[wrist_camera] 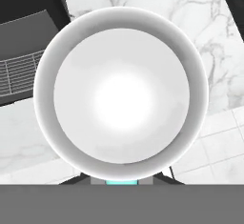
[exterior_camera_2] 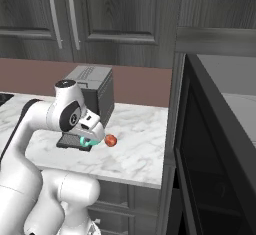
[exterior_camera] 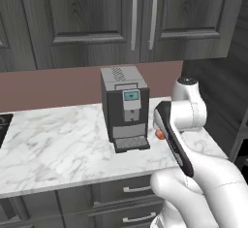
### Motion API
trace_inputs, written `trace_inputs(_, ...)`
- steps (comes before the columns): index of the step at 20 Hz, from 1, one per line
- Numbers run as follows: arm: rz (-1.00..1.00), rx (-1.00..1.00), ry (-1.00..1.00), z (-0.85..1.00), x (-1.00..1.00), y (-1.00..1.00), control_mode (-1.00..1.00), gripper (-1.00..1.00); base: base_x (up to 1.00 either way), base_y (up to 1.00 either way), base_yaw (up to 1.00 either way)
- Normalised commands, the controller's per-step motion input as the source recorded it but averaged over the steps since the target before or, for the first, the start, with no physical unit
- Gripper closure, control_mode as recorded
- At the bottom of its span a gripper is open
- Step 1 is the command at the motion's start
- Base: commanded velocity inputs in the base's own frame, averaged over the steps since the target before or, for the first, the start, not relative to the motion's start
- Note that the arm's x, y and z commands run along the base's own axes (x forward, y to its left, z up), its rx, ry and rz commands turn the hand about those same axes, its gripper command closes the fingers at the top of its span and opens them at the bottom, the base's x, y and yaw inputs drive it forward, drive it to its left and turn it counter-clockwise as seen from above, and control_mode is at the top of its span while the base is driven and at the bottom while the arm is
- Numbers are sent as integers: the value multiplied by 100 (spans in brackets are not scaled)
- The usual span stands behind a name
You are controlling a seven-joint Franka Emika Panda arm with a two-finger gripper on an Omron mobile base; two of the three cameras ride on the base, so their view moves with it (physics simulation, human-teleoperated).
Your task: Pick the mug from the counter and place it inside the microwave. Then close the microwave.
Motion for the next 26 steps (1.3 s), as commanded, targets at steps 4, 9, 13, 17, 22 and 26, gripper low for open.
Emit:
trace_inputs(4, 8, 3, 0, 26, 0, 0, -100, 100, 0, 0, 0)
trace_inputs(9, 18, 3, 0, 18, -9, 5, -100, 100, 0, 0, 0)
trace_inputs(13, 19, 2, 0, 9, -3, 9, -100, 100, 0, 0, 0)
trace_inputs(17, 7, 0, -1, 1, -9, 6, -100, 100, 0, 0, 0)
trace_inputs(22, 0, 0, 0, 0, 0, 0, -100, 100, 0, 0, 0)
trace_inputs(26, 0, 0, 0, 0, 0, 0, -100, 100, 0, 0, 0)
